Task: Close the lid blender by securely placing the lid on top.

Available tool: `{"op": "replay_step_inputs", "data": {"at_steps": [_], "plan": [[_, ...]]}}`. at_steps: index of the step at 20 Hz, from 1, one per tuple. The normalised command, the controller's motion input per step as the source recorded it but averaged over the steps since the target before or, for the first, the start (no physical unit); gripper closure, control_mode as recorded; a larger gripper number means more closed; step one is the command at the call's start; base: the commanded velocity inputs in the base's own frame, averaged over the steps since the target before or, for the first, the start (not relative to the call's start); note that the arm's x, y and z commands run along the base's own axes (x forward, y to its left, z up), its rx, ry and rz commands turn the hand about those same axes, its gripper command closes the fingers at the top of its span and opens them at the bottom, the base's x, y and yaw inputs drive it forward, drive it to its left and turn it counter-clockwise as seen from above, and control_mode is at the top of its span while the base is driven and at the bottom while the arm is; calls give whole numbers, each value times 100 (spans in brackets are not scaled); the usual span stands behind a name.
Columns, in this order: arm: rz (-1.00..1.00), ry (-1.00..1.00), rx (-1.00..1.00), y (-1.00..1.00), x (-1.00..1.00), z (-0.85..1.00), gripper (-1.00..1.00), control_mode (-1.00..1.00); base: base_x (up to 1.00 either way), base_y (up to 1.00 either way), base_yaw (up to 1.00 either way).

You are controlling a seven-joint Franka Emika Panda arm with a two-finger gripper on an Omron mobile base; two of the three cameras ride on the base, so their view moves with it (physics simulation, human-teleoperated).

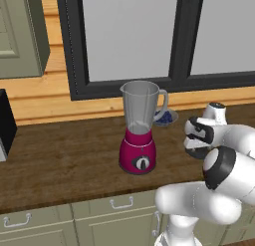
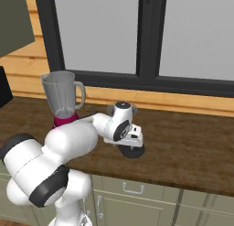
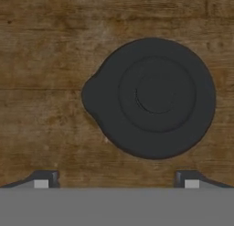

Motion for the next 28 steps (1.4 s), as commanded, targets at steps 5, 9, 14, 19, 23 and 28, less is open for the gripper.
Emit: {"op": "replay_step_inputs", "data": {"at_steps": [5,9,14,19,23,28], "plan": [[-1,0,0,-10,34,-6,-100,-100,0,0,0],[0,0,0,-12,32,-26,-100,-100,0,0,0],[0,0,0,-24,19,-30,-100,-100,0,0,0],[0,0,0,-21,15,-29,-100,-100,0,0,0],[0,0,0,-3,22,-22,-100,-100,0,0,0],[0,0,0,0,17,-28,-100,-100,0,0,0]]}}
